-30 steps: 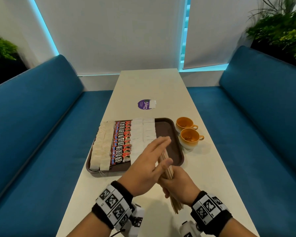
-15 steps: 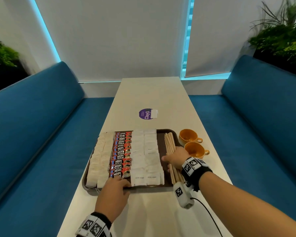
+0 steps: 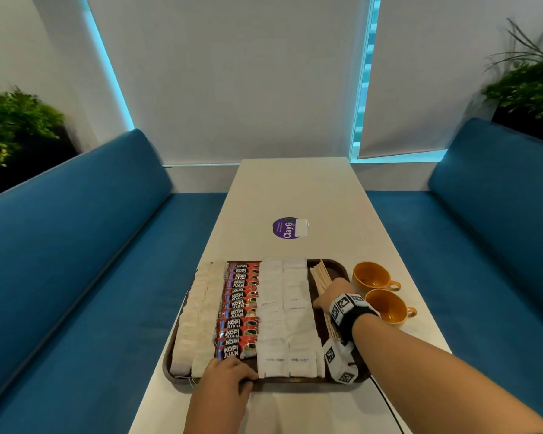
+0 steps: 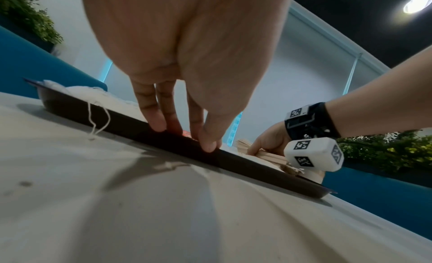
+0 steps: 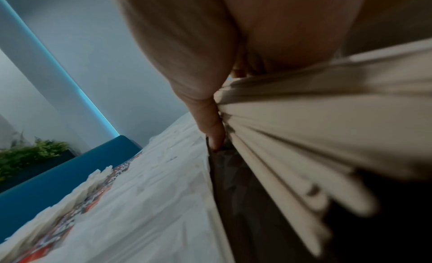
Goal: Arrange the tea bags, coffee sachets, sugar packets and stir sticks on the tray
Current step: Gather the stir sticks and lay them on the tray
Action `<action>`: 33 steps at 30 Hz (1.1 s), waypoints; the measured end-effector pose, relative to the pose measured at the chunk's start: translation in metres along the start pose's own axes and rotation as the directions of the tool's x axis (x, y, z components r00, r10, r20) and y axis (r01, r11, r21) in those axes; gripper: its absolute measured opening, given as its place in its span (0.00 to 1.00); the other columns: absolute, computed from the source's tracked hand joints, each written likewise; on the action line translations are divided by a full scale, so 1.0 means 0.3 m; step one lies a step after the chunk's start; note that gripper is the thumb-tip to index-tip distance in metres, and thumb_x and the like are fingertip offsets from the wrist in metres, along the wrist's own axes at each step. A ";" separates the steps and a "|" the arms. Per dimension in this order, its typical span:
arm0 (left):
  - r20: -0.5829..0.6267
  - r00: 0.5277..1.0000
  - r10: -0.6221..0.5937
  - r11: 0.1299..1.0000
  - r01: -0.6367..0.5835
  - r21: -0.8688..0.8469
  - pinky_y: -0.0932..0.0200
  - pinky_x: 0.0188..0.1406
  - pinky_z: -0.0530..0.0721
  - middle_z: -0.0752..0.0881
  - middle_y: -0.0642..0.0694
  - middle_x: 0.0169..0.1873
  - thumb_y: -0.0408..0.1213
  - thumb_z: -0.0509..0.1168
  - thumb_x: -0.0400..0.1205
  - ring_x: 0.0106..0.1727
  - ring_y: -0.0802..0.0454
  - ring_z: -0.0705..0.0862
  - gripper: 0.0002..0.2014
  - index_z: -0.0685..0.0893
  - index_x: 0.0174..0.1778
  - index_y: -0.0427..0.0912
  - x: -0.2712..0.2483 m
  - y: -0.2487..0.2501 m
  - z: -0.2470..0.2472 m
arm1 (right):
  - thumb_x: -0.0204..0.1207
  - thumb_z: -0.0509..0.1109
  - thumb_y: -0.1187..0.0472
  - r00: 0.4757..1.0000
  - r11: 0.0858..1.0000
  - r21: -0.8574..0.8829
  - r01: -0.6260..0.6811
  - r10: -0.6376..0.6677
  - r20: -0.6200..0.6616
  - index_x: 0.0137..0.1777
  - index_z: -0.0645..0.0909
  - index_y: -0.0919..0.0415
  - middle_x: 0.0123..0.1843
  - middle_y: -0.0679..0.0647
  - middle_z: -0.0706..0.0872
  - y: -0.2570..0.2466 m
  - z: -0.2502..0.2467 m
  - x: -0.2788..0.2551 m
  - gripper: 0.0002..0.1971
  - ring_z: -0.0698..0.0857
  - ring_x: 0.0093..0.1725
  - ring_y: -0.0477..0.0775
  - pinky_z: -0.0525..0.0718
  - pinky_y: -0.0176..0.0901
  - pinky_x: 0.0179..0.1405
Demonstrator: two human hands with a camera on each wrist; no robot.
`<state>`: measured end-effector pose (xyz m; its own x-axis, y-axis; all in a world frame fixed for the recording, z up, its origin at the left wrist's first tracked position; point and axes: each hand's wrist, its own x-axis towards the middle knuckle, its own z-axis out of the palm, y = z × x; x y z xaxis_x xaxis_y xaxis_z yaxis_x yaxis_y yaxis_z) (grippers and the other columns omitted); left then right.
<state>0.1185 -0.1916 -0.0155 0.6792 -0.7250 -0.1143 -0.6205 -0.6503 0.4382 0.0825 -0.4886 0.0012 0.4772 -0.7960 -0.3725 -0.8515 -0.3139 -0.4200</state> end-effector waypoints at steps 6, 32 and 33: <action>0.016 1.000 0.019 1.000 -0.019 -0.018 0.81 0.48 0.62 0.69 0.76 0.48 0.46 0.66 0.87 0.57 0.62 0.68 0.12 0.88 0.62 0.65 0.007 -0.020 0.009 | 0.74 0.81 0.47 1.000 0.998 -0.056 0.007 -0.009 -0.027 0.67 0.81 0.63 0.60 0.58 0.87 -0.032 0.014 0.022 0.28 0.88 0.61 0.60 0.87 0.45 0.60; -0.028 1.000 -0.008 0.998 0.007 -0.065 0.72 0.53 0.66 0.73 0.75 0.48 0.45 0.70 0.84 0.58 0.61 0.71 0.09 0.89 0.56 0.66 -0.003 -0.017 0.020 | 0.83 0.68 0.65 0.981 0.955 -0.263 0.135 -0.167 -0.103 0.67 0.80 0.57 0.62 0.58 0.86 0.025 -0.005 0.003 0.14 0.87 0.58 0.57 0.89 0.49 0.61; -0.030 0.999 -0.011 0.998 0.009 -0.068 0.72 0.52 0.66 0.74 0.75 0.48 0.45 0.70 0.84 0.58 0.61 0.71 0.09 0.89 0.56 0.65 -0.004 -0.015 0.020 | 0.83 0.68 0.66 0.979 0.951 -0.270 0.147 -0.179 -0.095 0.68 0.79 0.57 0.63 0.58 0.85 0.027 -0.004 0.005 0.15 0.87 0.60 0.58 0.88 0.49 0.63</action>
<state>0.1182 -0.1892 -0.0227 0.6974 -0.7108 -0.0920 -0.5867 -0.6398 0.4965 0.0760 -0.4929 -0.0016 0.5986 -0.7728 -0.2108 -0.7988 -0.5557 -0.2305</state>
